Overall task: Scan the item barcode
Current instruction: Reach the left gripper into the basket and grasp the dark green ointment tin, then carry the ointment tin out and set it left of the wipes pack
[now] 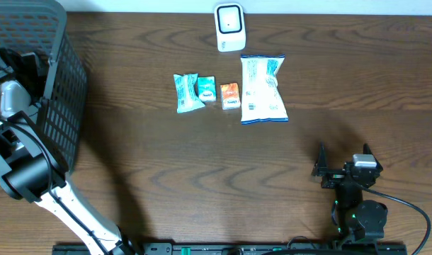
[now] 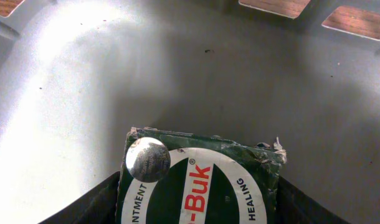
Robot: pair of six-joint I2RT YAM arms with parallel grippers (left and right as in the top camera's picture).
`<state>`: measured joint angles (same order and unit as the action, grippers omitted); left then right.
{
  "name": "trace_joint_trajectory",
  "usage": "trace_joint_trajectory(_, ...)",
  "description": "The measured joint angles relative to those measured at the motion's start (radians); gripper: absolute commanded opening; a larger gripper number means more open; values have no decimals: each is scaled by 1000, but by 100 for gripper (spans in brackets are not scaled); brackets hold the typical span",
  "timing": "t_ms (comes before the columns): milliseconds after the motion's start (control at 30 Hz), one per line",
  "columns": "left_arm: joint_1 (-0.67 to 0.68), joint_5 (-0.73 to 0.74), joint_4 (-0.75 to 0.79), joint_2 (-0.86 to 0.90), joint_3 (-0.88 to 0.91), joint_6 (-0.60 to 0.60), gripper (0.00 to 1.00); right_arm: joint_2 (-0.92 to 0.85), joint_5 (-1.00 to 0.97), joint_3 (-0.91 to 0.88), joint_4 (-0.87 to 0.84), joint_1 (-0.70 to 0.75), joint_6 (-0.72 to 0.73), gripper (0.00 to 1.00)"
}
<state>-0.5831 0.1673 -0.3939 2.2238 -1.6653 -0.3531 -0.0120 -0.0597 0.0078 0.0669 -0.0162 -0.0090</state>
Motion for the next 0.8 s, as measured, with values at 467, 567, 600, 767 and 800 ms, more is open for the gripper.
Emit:
trace_joint_trajectory(467,0,0,-23,-42,-1,111,58,0,0,0,0,0,0,99)
trace_joint_trajectory(567,0,0,-23,-106,1,165,58,0,0,0,0,0,0,99)
trace_joint_trajectory(600,0,0,-23,-130,1,180,58,0,0,0,0,0,0,99)
trace_joint_trajectory(767,0,4,-17,-320,1,288,58,0,0,0,0,0,0,99)
trace_joint_trajectory(800,0,9,-12,-359,1,314,58,0,0,0,0,0,0,99)
